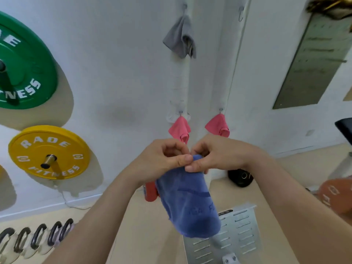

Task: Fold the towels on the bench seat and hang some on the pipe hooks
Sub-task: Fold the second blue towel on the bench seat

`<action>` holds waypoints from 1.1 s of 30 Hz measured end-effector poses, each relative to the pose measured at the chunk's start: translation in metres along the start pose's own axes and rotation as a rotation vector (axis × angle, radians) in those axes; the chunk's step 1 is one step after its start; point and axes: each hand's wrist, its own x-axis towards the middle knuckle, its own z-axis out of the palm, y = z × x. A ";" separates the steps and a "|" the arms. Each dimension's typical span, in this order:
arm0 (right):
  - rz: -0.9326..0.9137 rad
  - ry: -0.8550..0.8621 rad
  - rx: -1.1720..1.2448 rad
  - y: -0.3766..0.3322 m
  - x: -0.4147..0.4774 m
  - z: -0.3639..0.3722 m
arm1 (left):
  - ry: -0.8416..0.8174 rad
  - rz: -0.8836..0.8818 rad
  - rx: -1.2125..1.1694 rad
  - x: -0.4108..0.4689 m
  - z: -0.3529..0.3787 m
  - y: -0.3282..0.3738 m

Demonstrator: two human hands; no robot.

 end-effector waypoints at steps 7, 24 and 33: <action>0.124 0.050 0.070 0.037 0.041 -0.087 | -0.197 -0.030 0.116 0.128 -0.014 0.007; 0.155 0.166 0.298 0.220 0.122 -0.319 | 0.007 0.187 0.040 0.426 0.041 0.018; 0.051 0.517 0.222 0.240 0.187 -0.450 | 0.100 0.175 0.139 0.575 0.019 0.067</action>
